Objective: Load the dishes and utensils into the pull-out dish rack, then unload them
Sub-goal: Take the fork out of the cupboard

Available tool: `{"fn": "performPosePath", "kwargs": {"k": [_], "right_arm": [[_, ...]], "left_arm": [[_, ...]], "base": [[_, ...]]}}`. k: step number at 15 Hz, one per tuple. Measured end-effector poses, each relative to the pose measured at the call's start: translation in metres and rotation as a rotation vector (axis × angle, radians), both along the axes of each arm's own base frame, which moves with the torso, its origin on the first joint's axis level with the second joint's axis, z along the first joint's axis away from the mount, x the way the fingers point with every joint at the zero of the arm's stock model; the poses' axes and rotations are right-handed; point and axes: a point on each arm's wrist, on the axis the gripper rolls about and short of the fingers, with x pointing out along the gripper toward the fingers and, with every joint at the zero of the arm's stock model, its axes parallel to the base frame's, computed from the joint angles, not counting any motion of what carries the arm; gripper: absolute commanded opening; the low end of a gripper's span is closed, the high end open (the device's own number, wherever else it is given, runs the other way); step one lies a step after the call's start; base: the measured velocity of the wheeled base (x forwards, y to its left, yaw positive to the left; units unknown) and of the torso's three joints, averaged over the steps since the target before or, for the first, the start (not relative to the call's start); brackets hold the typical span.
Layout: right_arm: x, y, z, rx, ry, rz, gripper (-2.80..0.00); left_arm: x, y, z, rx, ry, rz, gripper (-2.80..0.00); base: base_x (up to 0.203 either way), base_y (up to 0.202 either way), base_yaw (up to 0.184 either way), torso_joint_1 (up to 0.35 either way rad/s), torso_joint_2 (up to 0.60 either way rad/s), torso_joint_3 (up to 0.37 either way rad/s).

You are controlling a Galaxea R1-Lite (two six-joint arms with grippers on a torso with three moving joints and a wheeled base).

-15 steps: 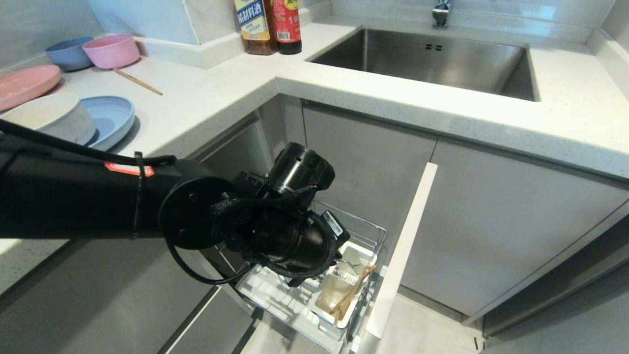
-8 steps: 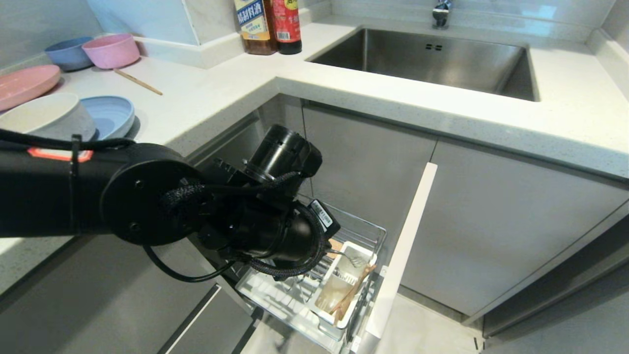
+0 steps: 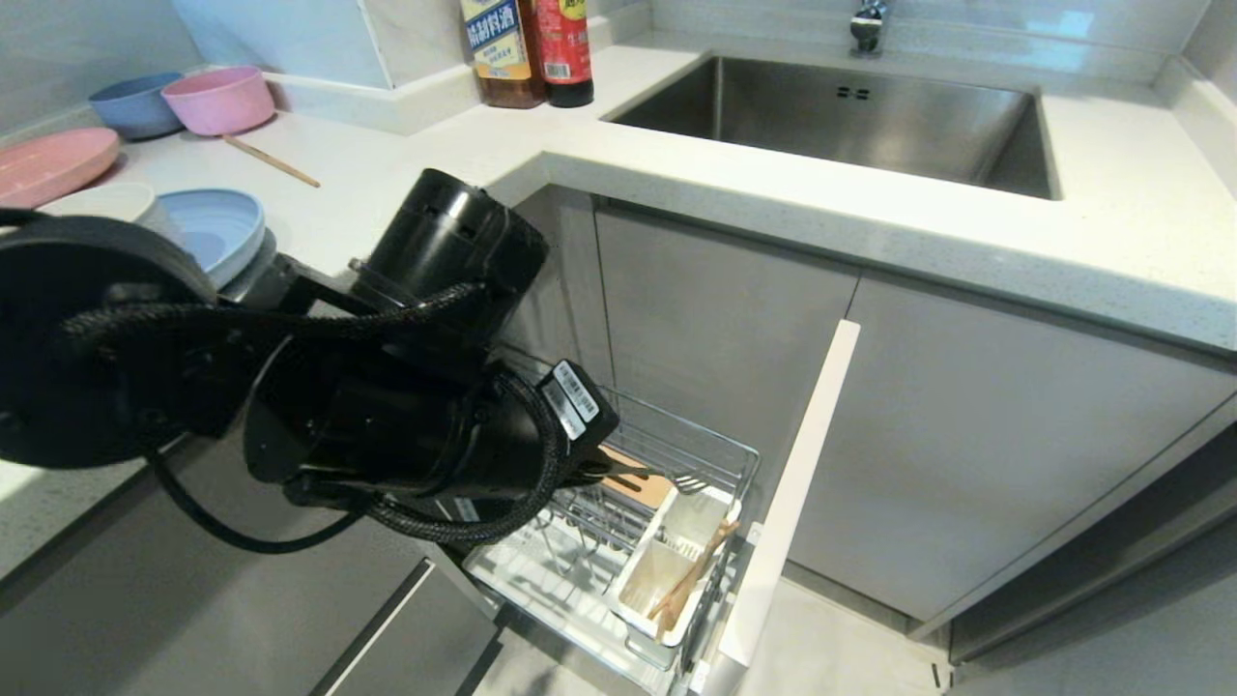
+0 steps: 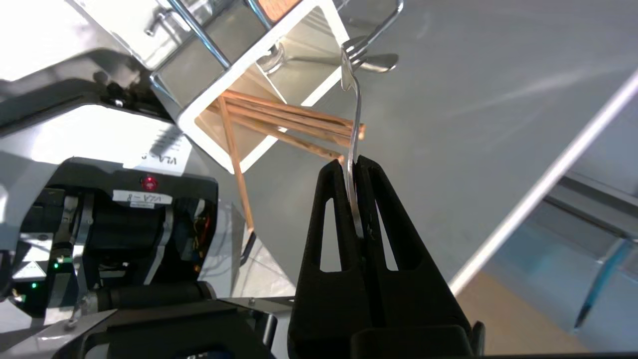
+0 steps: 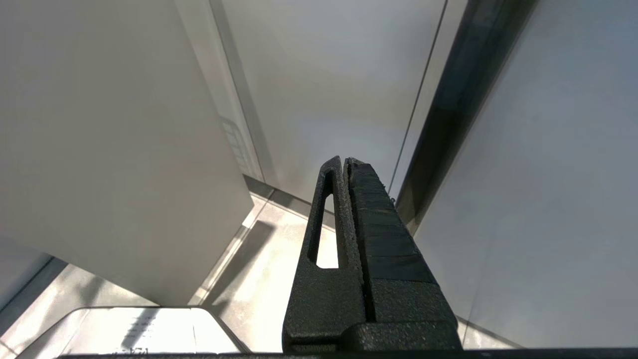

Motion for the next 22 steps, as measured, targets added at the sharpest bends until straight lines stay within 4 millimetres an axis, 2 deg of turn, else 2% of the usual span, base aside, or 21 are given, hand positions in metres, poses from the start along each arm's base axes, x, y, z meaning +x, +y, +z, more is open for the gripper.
{"fn": "performPosePath", "kwargs": {"k": [5,10,13,16,22], "right_arm": [[0.0,0.0,0.0,0.0,0.0,0.0,-2.8],[0.0,0.0,0.0,0.0,0.0,0.0,-2.8],[0.0,0.0,0.0,0.0,0.0,0.0,-2.8],[0.0,0.0,0.0,0.0,0.0,0.0,-2.8],[0.0,0.0,0.0,0.0,0.0,0.0,-2.8]], "left_arm": [[-0.035,0.03,0.042,-0.055,-0.149,0.002,-2.8],[-0.079,0.082,0.096,-0.071,-0.442,0.013,-2.8],[-0.09,0.113,0.131,-0.048,-0.654,0.036,-2.8],[-0.096,0.137,0.157,0.015,-0.875,0.109,-2.8],[-0.096,0.186,0.17,0.227,-0.981,0.485,-2.8]], "base": [[0.0,0.0,0.0,0.0,0.0,0.0],[0.0,0.0,0.0,0.0,0.0,0.0],[0.0,0.0,0.0,0.0,0.0,0.0],[0.0,0.0,0.0,0.0,0.0,0.0],[0.0,0.0,0.0,0.0,0.0,0.0]]}}
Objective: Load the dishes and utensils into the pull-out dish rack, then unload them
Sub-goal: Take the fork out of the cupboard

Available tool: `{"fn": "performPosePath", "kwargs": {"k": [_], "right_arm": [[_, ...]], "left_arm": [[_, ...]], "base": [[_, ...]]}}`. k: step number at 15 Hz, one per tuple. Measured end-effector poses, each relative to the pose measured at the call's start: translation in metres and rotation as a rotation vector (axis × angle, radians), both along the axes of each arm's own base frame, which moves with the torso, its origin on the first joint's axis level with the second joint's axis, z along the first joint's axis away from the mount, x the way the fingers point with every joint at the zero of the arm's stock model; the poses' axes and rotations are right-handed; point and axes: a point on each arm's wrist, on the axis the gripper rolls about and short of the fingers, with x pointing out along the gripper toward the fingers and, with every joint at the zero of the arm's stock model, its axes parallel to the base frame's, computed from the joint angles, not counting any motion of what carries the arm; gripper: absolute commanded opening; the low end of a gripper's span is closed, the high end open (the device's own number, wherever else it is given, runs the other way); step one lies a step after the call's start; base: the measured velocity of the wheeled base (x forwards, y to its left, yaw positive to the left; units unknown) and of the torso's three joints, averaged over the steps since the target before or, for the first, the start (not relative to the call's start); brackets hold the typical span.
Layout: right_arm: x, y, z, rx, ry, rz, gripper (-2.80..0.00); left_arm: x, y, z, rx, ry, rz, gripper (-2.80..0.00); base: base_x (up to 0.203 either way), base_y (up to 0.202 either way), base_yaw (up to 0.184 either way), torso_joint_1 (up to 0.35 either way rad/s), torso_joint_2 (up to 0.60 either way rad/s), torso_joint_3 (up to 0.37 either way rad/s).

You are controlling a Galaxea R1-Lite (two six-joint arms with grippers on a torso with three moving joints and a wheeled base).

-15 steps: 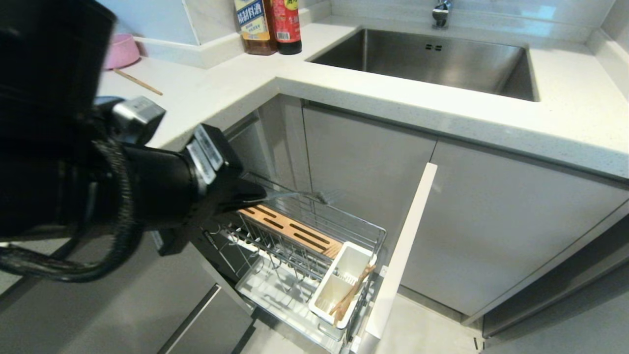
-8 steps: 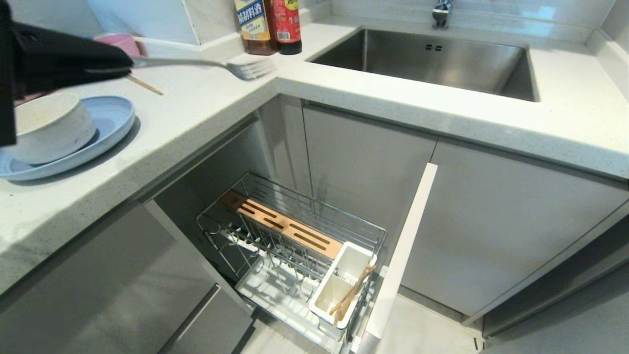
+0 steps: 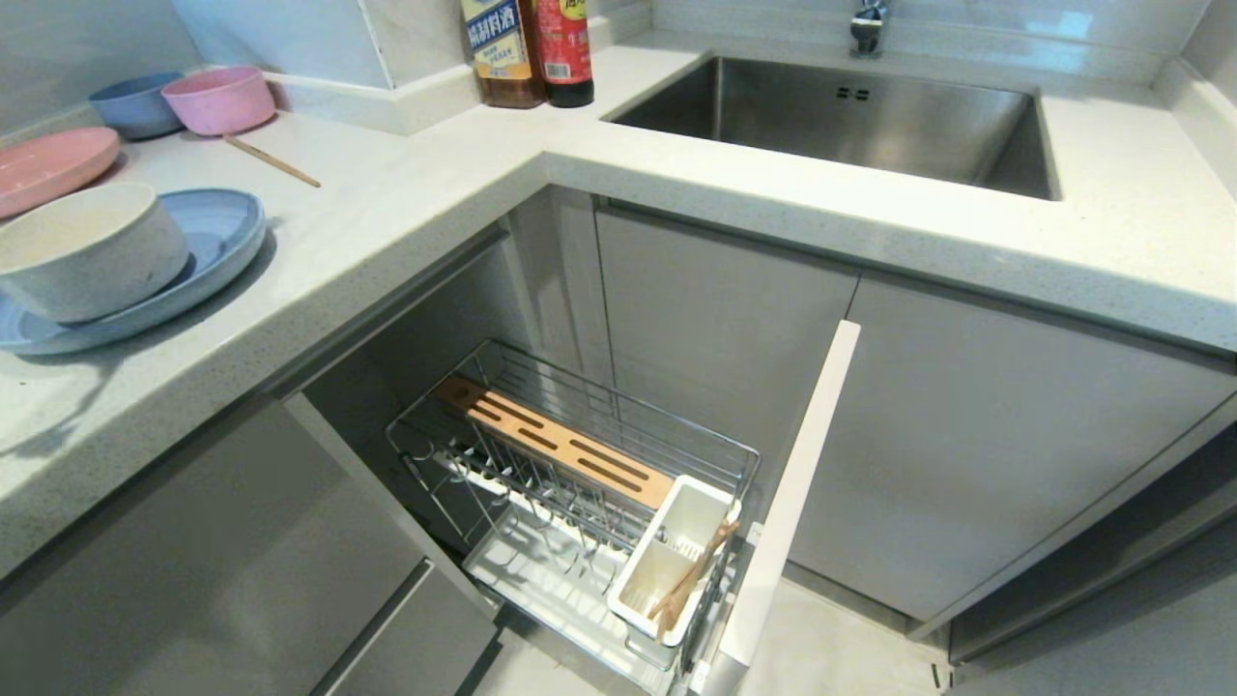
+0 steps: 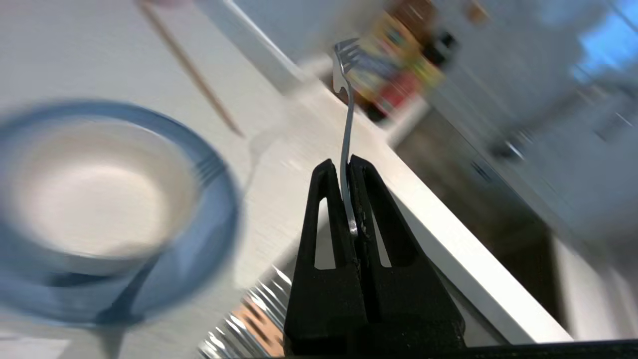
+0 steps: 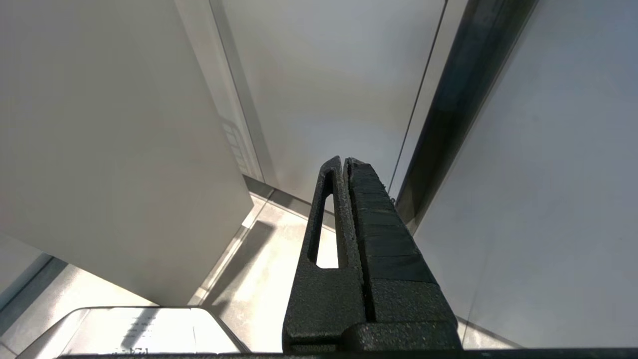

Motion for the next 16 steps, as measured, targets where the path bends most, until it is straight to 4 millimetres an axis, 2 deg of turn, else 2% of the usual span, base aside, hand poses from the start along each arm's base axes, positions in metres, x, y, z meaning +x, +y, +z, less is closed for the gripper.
{"fn": "performPosePath", "kwargs": {"k": [5,8,12,16], "right_arm": [[0.0,0.0,0.0,0.0,0.0,0.0,-2.8],[0.0,0.0,0.0,0.0,0.0,0.0,-2.8],[0.0,0.0,0.0,0.0,0.0,0.0,-2.8],[0.0,0.0,0.0,0.0,0.0,0.0,-2.8]], "left_arm": [[-0.016,0.034,0.0,0.006,-0.033,0.318,-2.8],[-0.032,0.044,-0.01,0.007,-0.029,0.444,-2.8],[-0.051,0.043,-0.043,-0.007,0.027,0.484,-2.8],[-0.06,0.041,-0.086,-0.009,0.058,0.499,-2.8]], "base": [[0.0,0.0,0.0,0.0,0.0,0.0],[0.0,0.0,0.0,0.0,0.0,0.0],[0.0,0.0,0.0,0.0,0.0,0.0],[0.0,0.0,0.0,0.0,0.0,0.0]]}}
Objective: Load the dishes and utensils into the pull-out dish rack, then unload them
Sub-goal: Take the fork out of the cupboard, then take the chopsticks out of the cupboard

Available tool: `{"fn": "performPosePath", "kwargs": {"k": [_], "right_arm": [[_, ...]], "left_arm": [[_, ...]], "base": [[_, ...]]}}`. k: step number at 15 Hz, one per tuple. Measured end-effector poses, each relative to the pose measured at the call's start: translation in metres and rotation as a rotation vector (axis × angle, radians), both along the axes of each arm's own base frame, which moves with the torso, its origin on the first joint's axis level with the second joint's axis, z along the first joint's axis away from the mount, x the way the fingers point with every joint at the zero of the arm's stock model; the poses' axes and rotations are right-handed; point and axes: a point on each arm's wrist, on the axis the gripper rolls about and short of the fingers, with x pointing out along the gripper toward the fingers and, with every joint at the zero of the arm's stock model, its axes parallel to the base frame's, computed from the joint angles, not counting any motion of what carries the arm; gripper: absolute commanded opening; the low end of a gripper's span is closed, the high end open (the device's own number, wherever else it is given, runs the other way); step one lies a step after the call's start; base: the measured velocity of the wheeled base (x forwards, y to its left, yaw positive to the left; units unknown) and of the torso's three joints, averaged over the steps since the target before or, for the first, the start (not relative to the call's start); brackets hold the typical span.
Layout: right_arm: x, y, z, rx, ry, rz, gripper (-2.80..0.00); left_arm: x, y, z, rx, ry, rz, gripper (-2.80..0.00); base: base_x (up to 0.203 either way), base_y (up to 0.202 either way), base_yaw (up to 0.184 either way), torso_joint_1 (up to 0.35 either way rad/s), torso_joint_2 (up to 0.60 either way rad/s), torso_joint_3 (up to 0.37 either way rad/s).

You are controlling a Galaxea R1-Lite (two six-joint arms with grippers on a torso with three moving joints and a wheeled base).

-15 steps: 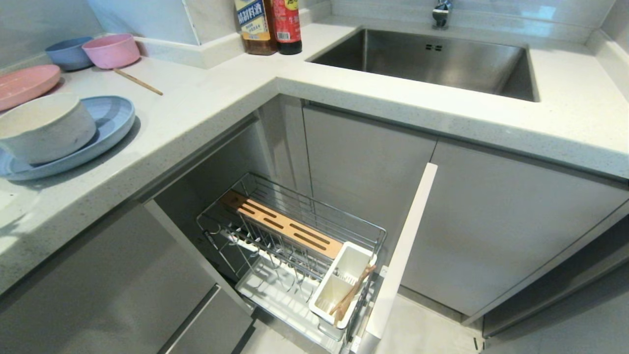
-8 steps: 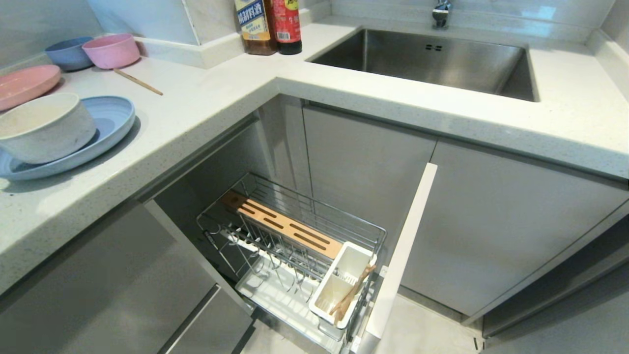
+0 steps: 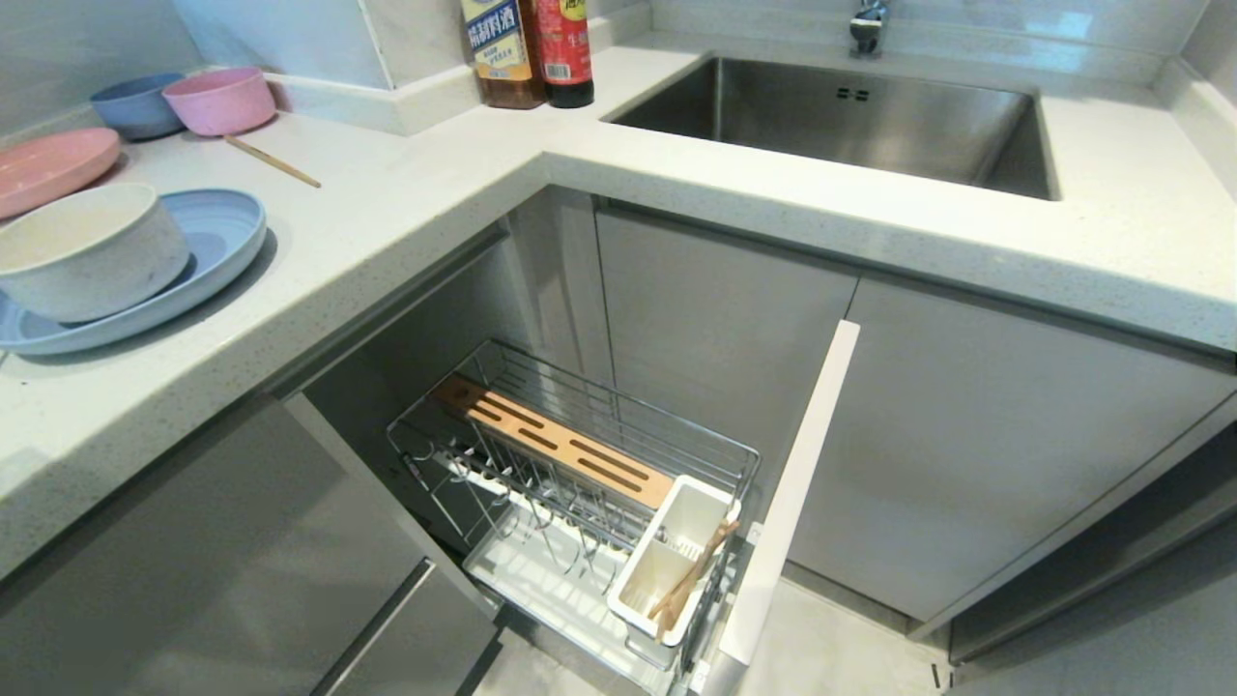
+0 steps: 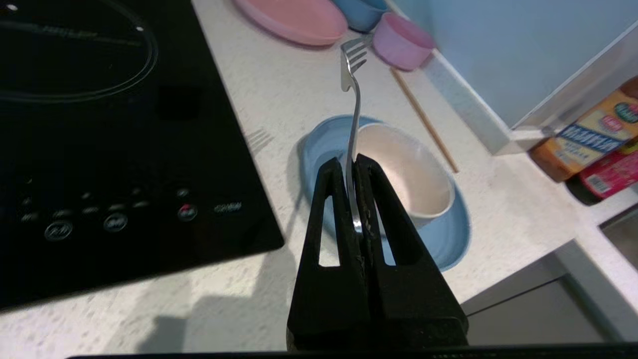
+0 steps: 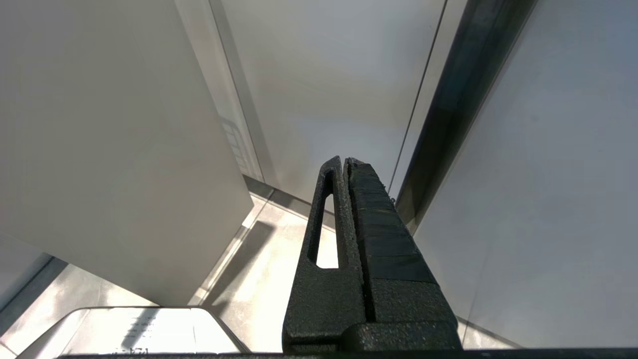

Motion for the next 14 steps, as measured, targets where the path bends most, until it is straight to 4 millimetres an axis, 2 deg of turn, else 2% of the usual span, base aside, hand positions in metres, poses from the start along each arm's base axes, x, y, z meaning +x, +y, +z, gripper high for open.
{"fn": "performPosePath", "kwargs": {"k": [4,6,9,14], "right_arm": [[0.0,0.0,0.0,0.0,0.0,0.0,-2.8],[0.0,0.0,0.0,0.0,0.0,0.0,-2.8],[0.0,0.0,0.0,0.0,0.0,0.0,-2.8],[0.0,0.0,0.0,0.0,0.0,0.0,-2.8]], "left_arm": [[-0.003,-0.001,-0.038,0.056,-0.06,0.018,-2.8],[-0.002,-0.001,-0.048,0.092,-0.102,0.007,-2.8],[0.003,0.003,-0.05,0.109,-0.125,-0.009,-2.8],[0.024,0.019,-0.048,0.072,-0.1,-0.007,-2.8]], "base": [[0.0,0.0,0.0,0.0,0.0,0.0],[0.0,0.0,0.0,0.0,0.0,0.0],[0.0,0.0,0.0,0.0,0.0,0.0],[0.0,0.0,0.0,0.0,0.0,0.0]]}}
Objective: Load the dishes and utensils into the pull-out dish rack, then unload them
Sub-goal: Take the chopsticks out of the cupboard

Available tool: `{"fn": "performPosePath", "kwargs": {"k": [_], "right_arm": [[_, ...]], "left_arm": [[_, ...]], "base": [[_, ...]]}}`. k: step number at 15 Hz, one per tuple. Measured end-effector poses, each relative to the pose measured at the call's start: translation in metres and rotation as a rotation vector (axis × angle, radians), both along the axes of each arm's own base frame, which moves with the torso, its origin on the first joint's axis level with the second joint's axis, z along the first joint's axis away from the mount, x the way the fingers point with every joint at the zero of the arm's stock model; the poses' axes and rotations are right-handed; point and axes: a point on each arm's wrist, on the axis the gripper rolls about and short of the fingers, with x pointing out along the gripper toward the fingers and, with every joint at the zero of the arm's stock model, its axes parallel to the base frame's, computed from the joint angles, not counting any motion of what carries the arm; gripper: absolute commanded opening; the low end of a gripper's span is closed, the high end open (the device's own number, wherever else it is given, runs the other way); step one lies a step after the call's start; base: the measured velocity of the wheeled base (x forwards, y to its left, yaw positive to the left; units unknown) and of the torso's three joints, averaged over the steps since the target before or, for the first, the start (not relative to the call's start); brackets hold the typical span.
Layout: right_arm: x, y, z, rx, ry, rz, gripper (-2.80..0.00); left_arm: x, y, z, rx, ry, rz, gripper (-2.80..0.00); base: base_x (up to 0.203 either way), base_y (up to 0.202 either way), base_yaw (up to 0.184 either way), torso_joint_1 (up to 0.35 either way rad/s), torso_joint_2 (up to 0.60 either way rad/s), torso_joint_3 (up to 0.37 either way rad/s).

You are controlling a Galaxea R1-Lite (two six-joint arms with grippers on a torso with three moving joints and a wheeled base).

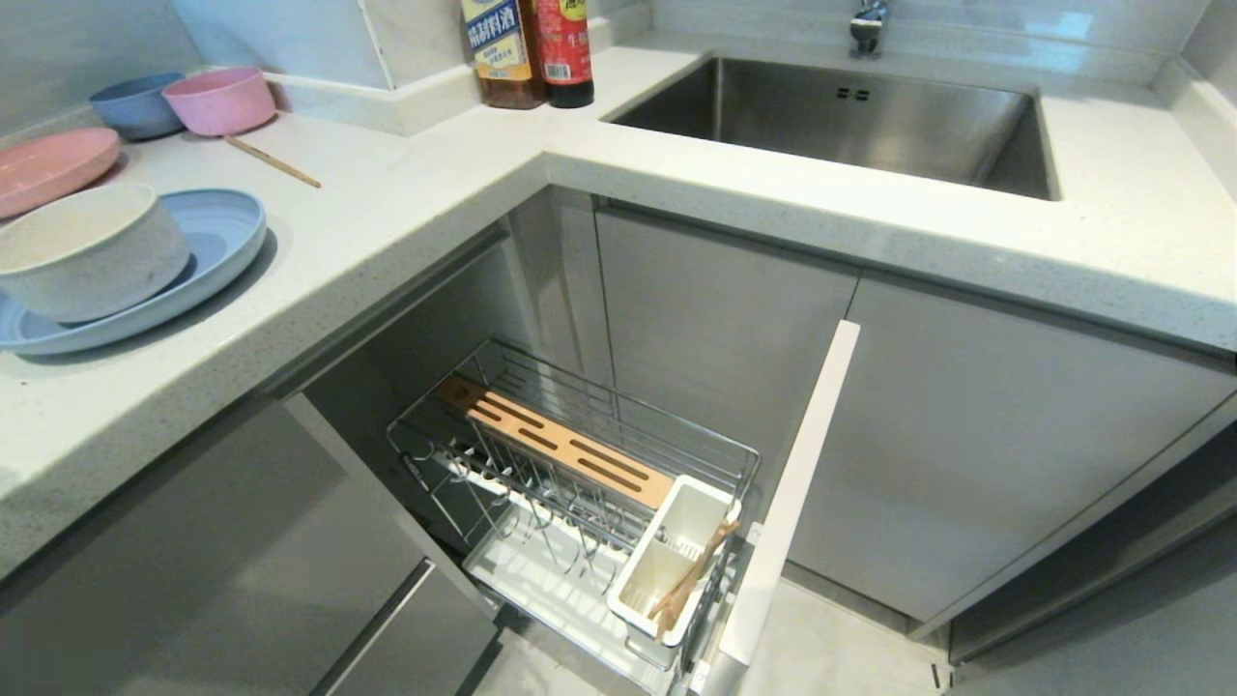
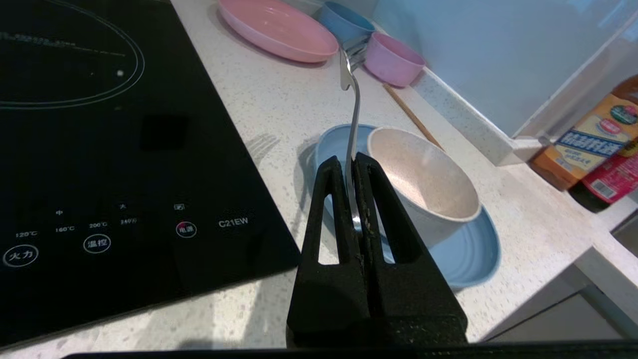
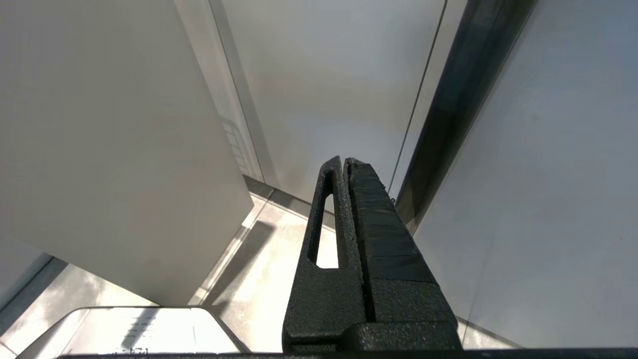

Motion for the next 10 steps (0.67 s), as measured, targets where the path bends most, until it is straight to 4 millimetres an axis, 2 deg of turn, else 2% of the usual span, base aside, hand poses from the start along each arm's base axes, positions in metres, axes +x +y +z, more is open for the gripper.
{"fn": "performPosePath", "kwargs": {"k": [6,10], "right_arm": [[0.0,0.0,0.0,0.0,0.0,0.0,-2.8],[0.0,0.0,0.0,0.0,0.0,0.0,-2.8]], "left_arm": [[0.026,0.019,0.004,-0.063,0.04,-0.017,-2.8],[0.037,0.024,0.003,-0.081,0.049,-0.06,-2.8]], "base": [[0.0,0.0,0.0,0.0,0.0,0.0],[0.0,0.0,0.0,0.0,0.0,0.0]]}}
